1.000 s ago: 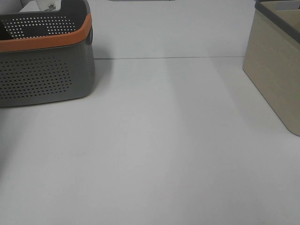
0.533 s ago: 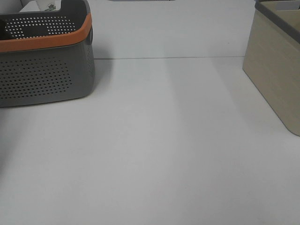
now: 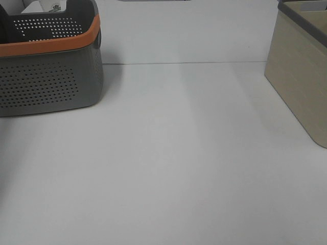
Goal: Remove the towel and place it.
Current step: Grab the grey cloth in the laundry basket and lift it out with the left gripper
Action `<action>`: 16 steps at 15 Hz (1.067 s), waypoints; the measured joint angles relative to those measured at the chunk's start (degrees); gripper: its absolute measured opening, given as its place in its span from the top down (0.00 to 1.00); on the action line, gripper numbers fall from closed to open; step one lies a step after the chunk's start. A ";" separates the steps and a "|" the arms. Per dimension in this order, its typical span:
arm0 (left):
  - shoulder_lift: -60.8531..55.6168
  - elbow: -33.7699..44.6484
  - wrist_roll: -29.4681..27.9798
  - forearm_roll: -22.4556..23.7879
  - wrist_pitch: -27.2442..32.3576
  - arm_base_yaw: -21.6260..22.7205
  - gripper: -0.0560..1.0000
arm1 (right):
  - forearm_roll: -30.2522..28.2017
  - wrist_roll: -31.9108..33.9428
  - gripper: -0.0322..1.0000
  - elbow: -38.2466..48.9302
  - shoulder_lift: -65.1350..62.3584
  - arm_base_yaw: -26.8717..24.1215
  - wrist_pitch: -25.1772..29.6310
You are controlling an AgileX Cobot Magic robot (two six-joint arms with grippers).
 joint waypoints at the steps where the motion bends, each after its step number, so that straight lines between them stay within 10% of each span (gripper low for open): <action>1: -1.83 0.00 0.00 -0.17 -1.32 0.00 0.95 | 0.00 0.00 0.27 0.00 0.00 0.00 0.00; 9: -11.97 -3.38 0.00 -11.34 -9.28 -0.34 0.95 | 0.00 0.00 0.27 0.00 0.00 0.00 0.00; 16: -15.87 -4.47 7.91 -12.66 -19.77 -9.57 0.95 | 0.00 0.00 0.27 0.00 0.00 0.00 0.00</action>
